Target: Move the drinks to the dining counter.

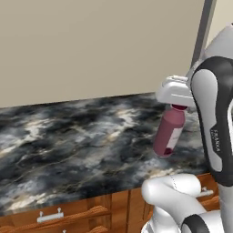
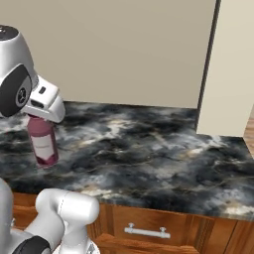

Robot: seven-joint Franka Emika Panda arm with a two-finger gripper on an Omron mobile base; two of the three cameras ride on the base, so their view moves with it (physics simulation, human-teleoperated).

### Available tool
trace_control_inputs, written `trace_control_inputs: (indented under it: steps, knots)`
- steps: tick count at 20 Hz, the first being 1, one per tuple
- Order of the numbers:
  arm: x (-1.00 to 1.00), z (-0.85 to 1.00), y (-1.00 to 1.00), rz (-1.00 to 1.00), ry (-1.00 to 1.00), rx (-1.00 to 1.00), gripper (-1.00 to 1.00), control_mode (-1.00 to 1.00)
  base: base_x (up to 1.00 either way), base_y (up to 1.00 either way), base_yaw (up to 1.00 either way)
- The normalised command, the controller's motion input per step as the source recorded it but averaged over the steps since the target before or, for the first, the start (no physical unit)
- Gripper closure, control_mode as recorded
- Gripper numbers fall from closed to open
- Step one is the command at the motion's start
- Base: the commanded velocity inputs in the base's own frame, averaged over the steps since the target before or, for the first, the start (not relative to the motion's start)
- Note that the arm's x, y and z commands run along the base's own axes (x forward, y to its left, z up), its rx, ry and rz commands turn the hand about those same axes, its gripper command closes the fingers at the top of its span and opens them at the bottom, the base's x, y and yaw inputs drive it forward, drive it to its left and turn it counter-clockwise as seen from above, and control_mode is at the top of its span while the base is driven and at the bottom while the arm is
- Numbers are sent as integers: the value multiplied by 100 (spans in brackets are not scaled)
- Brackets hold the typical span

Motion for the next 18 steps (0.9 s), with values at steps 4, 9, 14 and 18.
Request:
trace_control_inputs:
  steps: [4,9,14,18]
  knots:
    - [46,-10,16,0,1,-2,100,-100,0,0,0]
    - [49,-43,8,0,-2,0,100,-100,0,0,0]
    - [32,-29,1,0,-13,-1,100,-100,0,0,0]
    - [29,-23,0,0,0,-4,100,-100,0,0,0]
